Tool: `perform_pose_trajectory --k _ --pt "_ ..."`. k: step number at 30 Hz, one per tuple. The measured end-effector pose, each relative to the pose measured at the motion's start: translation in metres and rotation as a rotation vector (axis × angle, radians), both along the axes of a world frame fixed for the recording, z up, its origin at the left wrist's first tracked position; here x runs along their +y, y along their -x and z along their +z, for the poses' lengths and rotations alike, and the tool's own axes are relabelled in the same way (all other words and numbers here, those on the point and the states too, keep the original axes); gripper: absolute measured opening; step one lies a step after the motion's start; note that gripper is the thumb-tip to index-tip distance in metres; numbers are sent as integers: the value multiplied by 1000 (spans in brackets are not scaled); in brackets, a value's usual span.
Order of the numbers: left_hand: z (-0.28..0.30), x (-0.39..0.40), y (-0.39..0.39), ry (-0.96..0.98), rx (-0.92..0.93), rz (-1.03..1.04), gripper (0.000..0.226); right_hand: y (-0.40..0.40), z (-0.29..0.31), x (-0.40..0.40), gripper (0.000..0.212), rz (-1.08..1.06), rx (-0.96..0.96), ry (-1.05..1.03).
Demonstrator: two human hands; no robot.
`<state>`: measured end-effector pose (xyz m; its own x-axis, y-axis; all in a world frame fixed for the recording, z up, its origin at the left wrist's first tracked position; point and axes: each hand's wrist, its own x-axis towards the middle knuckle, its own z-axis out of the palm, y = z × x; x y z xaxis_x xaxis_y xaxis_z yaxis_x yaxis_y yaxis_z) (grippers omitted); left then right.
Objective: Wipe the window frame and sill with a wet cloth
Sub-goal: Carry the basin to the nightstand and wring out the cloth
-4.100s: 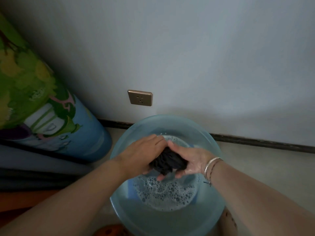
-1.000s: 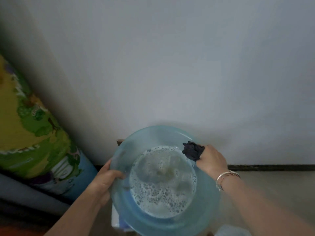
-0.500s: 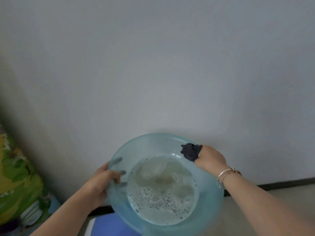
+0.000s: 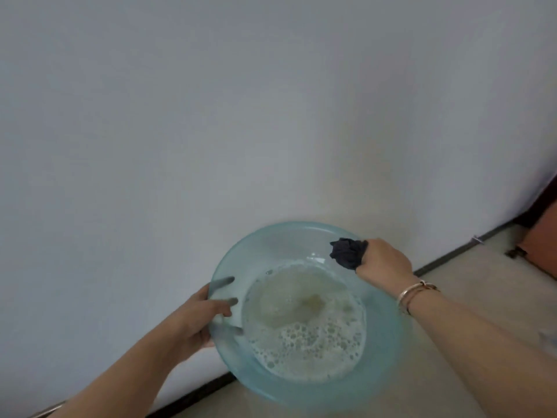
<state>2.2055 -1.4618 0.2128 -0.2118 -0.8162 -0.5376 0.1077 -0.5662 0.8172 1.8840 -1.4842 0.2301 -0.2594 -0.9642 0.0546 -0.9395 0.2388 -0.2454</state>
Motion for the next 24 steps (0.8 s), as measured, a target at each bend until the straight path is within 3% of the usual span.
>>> perform_pose_trajectory --k 14,18,21,24 --pt "100 -95 166 -104 6 -256 67 160 88 -13 22 -317 13 -66" --pt "127 -106 214 -106 46 -270 68 205 122 -9 15 -386 -133 -75" --pt "148 -110 254 -72 57 -300 63 240 142 -2 31 -446 -222 -47" --pt "167 -116 293 -45 46 -329 63 273 163 8 27 -505 -340 -33"
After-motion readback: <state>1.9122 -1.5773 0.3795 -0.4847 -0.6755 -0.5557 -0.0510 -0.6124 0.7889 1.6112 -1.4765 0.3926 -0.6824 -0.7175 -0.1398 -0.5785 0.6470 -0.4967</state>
